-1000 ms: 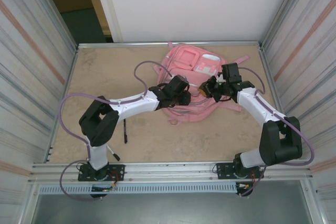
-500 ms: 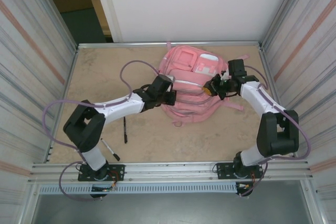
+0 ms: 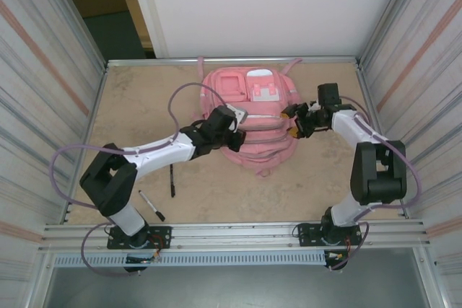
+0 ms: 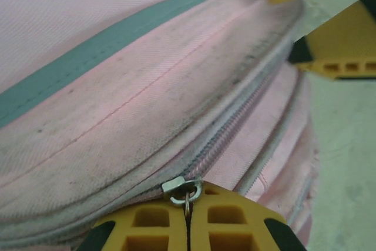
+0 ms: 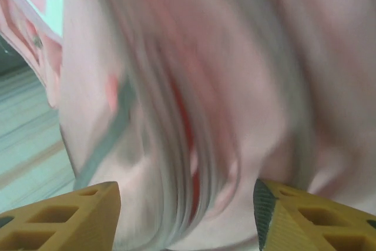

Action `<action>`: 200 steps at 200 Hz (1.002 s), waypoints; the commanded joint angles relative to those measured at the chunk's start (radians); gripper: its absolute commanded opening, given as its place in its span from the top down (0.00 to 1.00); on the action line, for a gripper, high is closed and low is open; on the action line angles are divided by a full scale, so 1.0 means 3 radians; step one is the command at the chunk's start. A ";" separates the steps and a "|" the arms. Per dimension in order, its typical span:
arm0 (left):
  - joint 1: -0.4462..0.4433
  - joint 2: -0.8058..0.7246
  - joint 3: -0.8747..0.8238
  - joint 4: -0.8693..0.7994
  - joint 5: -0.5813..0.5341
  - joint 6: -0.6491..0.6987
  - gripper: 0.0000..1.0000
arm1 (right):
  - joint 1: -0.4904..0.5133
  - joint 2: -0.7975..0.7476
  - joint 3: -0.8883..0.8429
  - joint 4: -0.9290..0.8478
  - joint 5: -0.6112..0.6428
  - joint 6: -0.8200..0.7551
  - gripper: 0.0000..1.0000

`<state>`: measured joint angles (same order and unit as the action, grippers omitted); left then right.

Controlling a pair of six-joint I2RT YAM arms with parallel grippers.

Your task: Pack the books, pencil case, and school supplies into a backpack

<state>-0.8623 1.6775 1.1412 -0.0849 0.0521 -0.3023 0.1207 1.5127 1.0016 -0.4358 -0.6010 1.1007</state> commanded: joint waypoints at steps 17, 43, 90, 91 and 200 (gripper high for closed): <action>-0.0255 0.0191 0.0328 0.0214 0.0181 0.0158 1.00 | 0.0352 -0.0419 -0.0109 -0.0103 0.0446 0.0650 0.38; -0.0344 0.0294 0.0390 0.0231 0.0268 0.0152 1.00 | 0.0520 -0.0473 -0.0193 -0.0015 0.0757 0.0789 0.47; -0.0269 -0.0013 0.0061 0.0099 -0.0073 0.0309 1.00 | 0.0480 -0.0531 -0.0226 -0.0099 0.0889 0.0571 1.00; -0.0254 -0.0023 0.0054 0.0091 -0.0085 0.0318 1.00 | 0.0474 -0.0534 -0.0223 -0.0108 0.0889 0.0560 1.00; 0.0735 -0.0422 -0.0801 0.0157 0.0195 0.1787 1.00 | 0.0118 -0.0341 0.0191 -0.0731 0.0070 -0.0627 1.00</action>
<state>-0.7074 1.5337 0.9066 0.0574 0.2291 0.0368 0.2008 1.3861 0.9966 -0.5610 -0.5919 1.0344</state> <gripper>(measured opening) 0.053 0.054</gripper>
